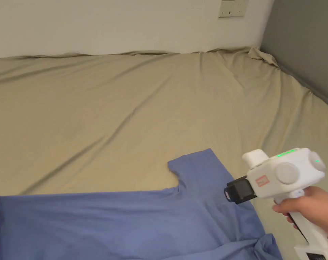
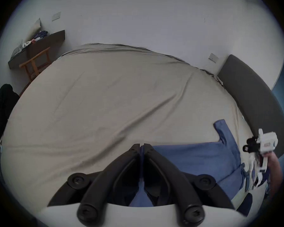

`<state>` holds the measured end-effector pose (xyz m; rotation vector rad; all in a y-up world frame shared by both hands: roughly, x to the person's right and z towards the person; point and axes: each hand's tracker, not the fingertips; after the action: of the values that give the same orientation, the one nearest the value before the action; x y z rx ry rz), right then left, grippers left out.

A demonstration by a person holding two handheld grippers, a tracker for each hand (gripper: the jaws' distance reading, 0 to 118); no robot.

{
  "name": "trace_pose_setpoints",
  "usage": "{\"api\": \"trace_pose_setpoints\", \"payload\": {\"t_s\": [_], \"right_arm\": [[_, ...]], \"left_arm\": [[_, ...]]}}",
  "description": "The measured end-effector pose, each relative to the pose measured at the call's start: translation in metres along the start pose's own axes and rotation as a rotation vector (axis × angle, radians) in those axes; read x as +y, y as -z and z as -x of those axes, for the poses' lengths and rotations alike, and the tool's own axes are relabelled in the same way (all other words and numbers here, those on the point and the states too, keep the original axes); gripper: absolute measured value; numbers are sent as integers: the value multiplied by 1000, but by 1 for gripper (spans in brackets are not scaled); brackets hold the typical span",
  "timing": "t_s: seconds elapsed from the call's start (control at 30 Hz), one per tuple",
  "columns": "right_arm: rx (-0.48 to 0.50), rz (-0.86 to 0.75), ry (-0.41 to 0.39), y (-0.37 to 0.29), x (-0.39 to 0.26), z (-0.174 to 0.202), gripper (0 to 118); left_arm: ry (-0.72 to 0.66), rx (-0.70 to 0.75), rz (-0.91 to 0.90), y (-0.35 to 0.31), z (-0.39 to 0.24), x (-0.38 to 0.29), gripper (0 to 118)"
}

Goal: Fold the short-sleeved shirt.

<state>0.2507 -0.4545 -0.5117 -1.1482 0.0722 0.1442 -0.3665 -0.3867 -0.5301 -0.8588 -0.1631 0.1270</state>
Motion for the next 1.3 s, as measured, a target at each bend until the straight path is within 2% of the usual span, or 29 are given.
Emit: {"api": "trace_pose_setpoints", "payload": {"t_s": [0.07,0.13,0.23,0.3,0.33,0.37,0.43,0.5,0.57,0.63,0.73,0.87,0.9,1.0,1.1,1.13,1.23,1.3], "right_arm": [[-33,73,29,27,15,-2,112],[-37,100,95,44,24,-8,100],[-14,146,171,54,31,-8,55],[-35,153,133,54,31,-2,42],[-23,152,120,50,32,-1,18],[-9,146,127,46,34,0,3],[-23,121,139,30,36,1,3],[1,27,143,2,35,-3,3],[69,-41,178,-35,23,-10,3],[196,-88,213,-75,6,-16,3],[153,-115,106,-127,-26,1,3],[219,-96,131,-162,-63,4,3],[228,-81,131,-166,-71,7,3],[205,18,63,-164,-96,13,3],[237,119,63,-148,-125,22,3],[221,146,37,-141,-133,28,3],[165,225,7,-112,-151,46,3],[157,234,2,-99,-157,54,3]], "left_arm": [[2,9,17,4,1,-4,1],[-15,5,28,11,6,-4,1],[-31,7,51,17,9,-8,1],[-39,9,62,21,14,-9,1],[-38,11,67,21,14,-12,1],[-39,13,68,21,15,-13,1],[-60,-1,72,20,19,-13,1],[-86,-33,53,12,22,-13,1],[-94,-68,53,-2,25,-9,1],[-74,-103,49,-22,25,-9,1],[-20,-107,56,-45,29,-10,1],[2,-130,75,-71,36,-20,1],[12,-128,85,-76,37,-24,1],[54,-121,127,-93,39,-47,1],[85,-117,170,-102,41,-80,1],[78,-109,184,-101,41,-91,1],[26,-32,256,-83,42,-130,1],[59,31,303,-67,45,-149,1]]}}
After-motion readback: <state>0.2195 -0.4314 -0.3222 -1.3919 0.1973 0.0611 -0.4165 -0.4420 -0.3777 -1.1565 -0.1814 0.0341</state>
